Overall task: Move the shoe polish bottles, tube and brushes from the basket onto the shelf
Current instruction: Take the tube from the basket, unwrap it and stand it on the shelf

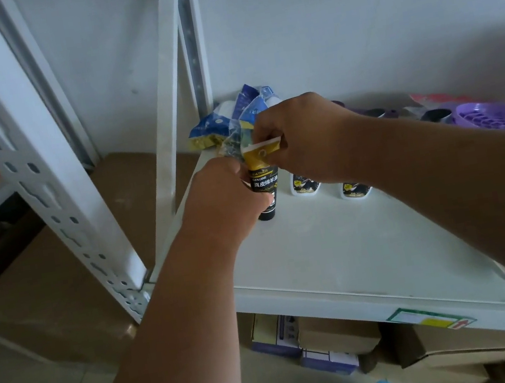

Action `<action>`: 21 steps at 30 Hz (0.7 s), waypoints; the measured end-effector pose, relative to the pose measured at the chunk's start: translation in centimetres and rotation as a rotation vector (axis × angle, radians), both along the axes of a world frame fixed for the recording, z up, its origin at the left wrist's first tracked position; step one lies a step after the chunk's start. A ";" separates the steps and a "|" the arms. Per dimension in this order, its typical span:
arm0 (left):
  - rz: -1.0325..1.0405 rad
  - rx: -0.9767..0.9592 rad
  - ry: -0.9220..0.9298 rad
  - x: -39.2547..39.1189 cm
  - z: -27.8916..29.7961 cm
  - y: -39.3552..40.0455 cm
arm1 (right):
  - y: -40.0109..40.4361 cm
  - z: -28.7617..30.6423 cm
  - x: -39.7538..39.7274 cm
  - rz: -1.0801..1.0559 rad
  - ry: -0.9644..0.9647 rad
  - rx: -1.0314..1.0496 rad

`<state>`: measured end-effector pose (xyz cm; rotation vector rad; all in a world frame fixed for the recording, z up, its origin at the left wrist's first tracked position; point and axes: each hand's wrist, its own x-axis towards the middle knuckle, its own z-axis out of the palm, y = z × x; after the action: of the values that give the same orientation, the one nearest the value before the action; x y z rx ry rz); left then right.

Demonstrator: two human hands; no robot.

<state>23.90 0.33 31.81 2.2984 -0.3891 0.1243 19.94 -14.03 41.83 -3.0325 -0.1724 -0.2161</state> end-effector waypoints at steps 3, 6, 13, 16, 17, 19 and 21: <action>-0.003 0.018 -0.020 -0.2 0.0 0.2 | -0.3 -0.3 -0.2 -0.016 -0.011 0.040; -0.005 0.044 -0.026 -0.6 0.5 0.4 | -0.4 0.1 -0.9 -0.045 -0.021 0.147; 0.069 0.146 -0.207 -5.2 6.3 2.6 | -1.3 2.0 -6.8 0.031 -0.167 0.208; 0.052 0.237 -0.235 -9.2 10.0 3.9 | -2.0 1.5 -11.3 0.105 -0.220 0.234; -0.015 0.287 -0.178 -10.6 10.7 4.1 | -2.2 0.8 -12.9 0.131 -0.207 0.245; -0.217 0.415 0.032 -13.8 10.7 3.8 | -2.8 -1.7 -16.1 0.161 -0.125 0.291; -0.427 0.511 0.231 -16.7 8.9 2.5 | -3.4 -5.0 -19.2 0.190 -0.015 0.334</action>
<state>7.23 2.80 40.69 2.6195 -0.8556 -0.5024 0.78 -17.39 36.83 -2.6638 -0.3816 -0.2267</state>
